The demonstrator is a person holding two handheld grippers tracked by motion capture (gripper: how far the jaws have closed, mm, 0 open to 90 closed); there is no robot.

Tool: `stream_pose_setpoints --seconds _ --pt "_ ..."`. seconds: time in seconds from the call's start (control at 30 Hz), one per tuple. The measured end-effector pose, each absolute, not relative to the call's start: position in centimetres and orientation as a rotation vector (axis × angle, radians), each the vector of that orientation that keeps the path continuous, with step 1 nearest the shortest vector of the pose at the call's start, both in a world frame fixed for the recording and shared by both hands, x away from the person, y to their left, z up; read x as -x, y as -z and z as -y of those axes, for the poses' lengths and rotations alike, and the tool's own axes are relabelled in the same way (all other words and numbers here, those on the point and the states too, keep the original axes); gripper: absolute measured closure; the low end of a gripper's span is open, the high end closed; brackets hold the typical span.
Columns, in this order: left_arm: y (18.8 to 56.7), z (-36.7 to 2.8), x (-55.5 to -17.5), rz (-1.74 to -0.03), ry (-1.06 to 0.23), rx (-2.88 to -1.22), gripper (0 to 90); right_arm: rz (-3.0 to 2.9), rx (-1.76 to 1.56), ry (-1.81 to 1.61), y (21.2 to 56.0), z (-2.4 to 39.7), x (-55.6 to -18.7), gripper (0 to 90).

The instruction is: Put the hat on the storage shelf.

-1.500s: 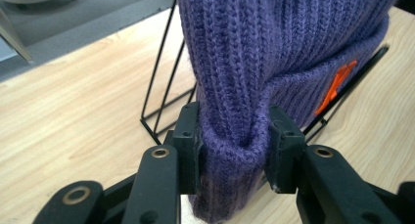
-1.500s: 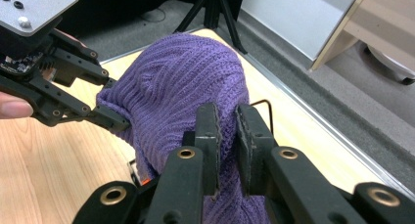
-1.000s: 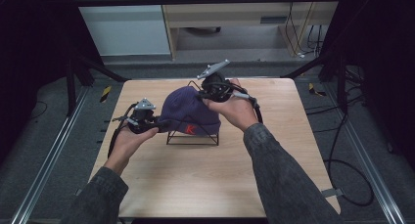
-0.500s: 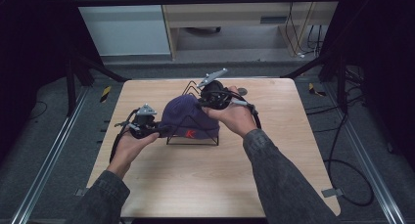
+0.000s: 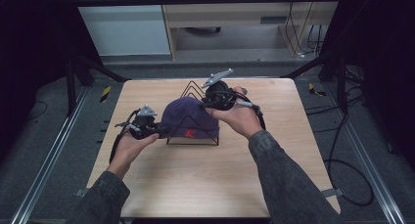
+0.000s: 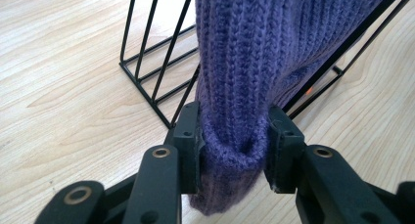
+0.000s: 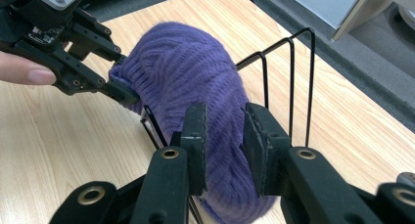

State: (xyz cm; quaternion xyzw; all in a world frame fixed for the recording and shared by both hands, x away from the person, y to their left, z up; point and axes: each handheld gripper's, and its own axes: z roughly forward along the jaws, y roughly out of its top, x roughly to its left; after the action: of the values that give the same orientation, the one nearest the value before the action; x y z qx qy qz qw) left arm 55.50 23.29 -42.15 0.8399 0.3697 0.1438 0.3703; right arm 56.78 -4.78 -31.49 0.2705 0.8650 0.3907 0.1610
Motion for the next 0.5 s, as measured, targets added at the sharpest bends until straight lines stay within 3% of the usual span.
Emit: stream_pose_setpoints --seconds 0.5 --pt "43.7 -23.9 -55.5 -0.982 -0.350 -2.149 62.1 -2.445 -0.803 -1.135 32.2 6.6 -56.1 70.6"
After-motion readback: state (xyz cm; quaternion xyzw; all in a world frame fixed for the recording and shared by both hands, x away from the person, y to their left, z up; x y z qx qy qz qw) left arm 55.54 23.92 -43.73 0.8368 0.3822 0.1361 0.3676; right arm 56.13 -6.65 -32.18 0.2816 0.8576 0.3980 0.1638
